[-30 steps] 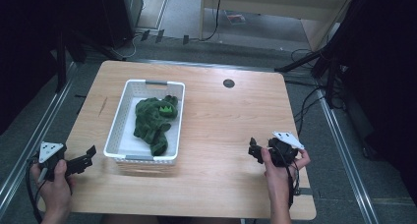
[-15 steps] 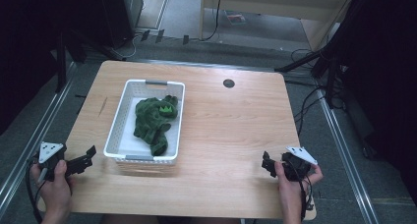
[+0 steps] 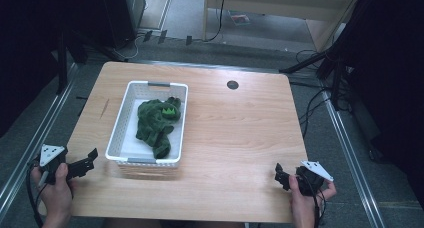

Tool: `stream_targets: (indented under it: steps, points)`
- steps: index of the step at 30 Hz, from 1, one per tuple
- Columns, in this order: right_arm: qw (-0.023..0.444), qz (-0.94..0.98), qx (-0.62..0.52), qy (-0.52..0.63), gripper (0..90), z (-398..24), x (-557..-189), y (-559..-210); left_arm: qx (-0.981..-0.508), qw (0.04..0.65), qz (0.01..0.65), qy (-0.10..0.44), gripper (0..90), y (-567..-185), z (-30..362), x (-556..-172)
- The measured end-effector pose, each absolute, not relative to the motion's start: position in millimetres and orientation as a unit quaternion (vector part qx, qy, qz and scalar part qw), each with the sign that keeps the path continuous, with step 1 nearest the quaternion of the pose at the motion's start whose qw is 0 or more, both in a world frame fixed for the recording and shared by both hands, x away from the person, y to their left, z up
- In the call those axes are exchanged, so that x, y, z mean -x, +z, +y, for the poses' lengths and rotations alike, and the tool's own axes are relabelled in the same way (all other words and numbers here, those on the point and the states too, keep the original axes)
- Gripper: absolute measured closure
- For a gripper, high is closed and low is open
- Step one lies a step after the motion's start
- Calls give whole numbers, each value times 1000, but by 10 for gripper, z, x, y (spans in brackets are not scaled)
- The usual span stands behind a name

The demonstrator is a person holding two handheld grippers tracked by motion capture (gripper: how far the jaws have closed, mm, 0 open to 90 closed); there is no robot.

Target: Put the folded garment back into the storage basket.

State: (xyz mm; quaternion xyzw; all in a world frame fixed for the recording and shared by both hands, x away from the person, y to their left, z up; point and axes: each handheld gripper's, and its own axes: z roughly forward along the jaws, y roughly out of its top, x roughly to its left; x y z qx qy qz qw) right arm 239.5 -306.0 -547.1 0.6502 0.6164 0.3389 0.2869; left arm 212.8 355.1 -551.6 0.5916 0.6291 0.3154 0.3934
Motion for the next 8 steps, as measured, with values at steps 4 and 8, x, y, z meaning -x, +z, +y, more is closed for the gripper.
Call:
stream_targets:
  steps: [4, 8]
  points:
    - [287, 614, -649, 345, 0, -3067, -2381, -5479, -592, 393, 629, 315, 2, -5516, 3552, -2126]
    - [284, 610, -653, 350, 0, -3075, -2374, -5486, -592, 394, 629, 316, 2, -5517, 3551, -2127]
